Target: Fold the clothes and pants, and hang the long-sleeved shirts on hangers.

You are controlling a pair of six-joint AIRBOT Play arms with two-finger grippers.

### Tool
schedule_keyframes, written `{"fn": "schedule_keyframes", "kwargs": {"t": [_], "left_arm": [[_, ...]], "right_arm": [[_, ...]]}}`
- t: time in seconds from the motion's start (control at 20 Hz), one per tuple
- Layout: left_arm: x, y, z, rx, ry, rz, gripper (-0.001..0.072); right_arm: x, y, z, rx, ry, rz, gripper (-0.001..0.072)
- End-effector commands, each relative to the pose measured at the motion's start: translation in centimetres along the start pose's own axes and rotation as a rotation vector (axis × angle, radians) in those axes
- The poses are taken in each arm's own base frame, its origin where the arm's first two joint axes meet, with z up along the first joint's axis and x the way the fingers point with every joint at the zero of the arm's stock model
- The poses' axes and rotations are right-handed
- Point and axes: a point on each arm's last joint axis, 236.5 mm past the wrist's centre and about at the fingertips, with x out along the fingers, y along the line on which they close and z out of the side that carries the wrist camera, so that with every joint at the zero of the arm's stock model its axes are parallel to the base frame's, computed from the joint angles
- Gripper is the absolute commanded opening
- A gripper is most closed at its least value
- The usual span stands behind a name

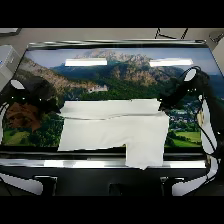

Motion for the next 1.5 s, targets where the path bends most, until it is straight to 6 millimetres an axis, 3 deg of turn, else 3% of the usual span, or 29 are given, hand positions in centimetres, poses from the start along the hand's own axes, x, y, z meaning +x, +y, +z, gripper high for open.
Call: {"fn": "schedule_keyframes", "kwargs": {"t": [0.0, 0.3, 0.5, 0.55, 0.6, 0.65, 0.7, 0.8, 0.9, 1.0, 1.1, 1.3, 1.45], "left_arm": [[1.6, 1.4, -2.7, -0.015, 0.102, 0.033, 0.0019], [1.2, 2.0, -1.6, 0.003, 0.054, 0.042, 0.0019], [2.3, 2.3, -1.1, -0.04, 0.05, 0.044, 0.0021], [2.5, 2.0, -0.9, -0.049, 0.044, 0.032, 0.0056], [2.4, 1.5, -0.8, -0.054, 0.04, 0.009, 0.0219], [2.2, 0.9, -0.8, -0.058, 0.039, -0.017, 0.0409], [1.7, 0.6, -1.0, -0.058, 0.037, -0.027, 0.0466], [-0.3, 0.8, -1.8, -0.058, 0.034, -0.022, 0.0465], [-2.6, 2.2, -3.6, -0.071, 0.053, 0.024, 0.0467], [-3.6, 2.9, -5.9, -0.105, 0.061, 0.031, 0.0537], [-2.0, 3.1, -9.4, -0.151, 0.094, 0.016, 0.0529], [4.2, 2.6, -17.7, -0.174, 0.148, -0.036, 0.0444], [6.2, 1.6, -20.1, -0.161, 0.151, -0.087, 0.0444]], "right_arm": [[1.4, -1.2, -2.1, 0.042, 0.085, -0.032, 0.0042], [1.6, -2.2, -1.8, 0.06, 0.069, -0.075, 0.0042], [2.1, -2.0, -1.1, 0.095, 0.051, -0.061, 0.0043], [2.3, -2.0, -0.9, 0.105, 0.047, -0.056, 0.0064], [2.3, -1.9, -0.9, 0.115, 0.044, -0.054, 0.0216], [2.1, -1.9, -1.0, 0.109, 0.049, -0.056, 0.0428], [1.6, -2.3, -1.8, 0.088, 0.083, -0.061, 0.0514], [-0.2, -3.6, -3.5, 0.071, 0.14, -0.054, 0.054], [-2.8, -6.0, -5.5, 0.126, 0.173, -0.043, 0.0549], [-4.3, -8.6, -6.8, 0.186, 0.134, -0.058, 0.0549], [-3.6, -10.4, -9.0, 0.226, 0.11, -0.075, 0.0553], [0.1, -11.5, -14.6, 0.222, 0.181, -0.086, 0.0554], [1.3, -11.5, -16.5, 0.223, 0.235, -0.08, 0.0553]]}}
